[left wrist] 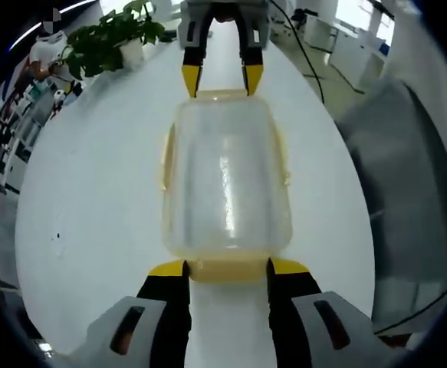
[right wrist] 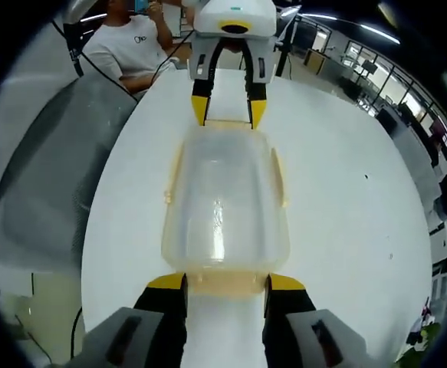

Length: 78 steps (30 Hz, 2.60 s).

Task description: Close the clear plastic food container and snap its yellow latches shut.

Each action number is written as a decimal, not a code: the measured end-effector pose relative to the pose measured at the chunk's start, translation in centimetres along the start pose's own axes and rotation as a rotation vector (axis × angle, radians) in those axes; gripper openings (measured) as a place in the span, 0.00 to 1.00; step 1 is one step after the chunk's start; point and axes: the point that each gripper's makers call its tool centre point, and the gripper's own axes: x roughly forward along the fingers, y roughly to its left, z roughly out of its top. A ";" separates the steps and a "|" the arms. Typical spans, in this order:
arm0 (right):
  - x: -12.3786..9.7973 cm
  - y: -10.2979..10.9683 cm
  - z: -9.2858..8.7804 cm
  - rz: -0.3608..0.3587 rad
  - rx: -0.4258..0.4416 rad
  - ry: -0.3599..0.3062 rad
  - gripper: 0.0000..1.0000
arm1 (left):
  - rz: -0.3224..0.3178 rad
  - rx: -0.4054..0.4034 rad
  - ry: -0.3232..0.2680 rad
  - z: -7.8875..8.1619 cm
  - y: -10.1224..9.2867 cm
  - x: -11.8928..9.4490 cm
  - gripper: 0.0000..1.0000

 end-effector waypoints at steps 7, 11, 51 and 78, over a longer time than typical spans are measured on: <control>0.6 0.2 0.1 0.009 -0.003 0.003 0.36 | -0.005 -0.011 0.000 -0.4 -0.1 0.0 0.37; 0.6 0.1 0.0 0.011 0.007 -0.002 0.36 | -0.003 -0.015 -0.003 -0.4 -0.2 0.0 0.37; -1.9 1.9 0.1 0.021 0.338 -0.044 0.31 | -0.026 -0.276 -0.089 -0.8 -0.9 -1.9 0.51; 0.0 1.3 0.5 -0.153 0.972 -0.030 0.42 | 0.014 -0.982 -0.250 1.5 -0.3 0.3 0.48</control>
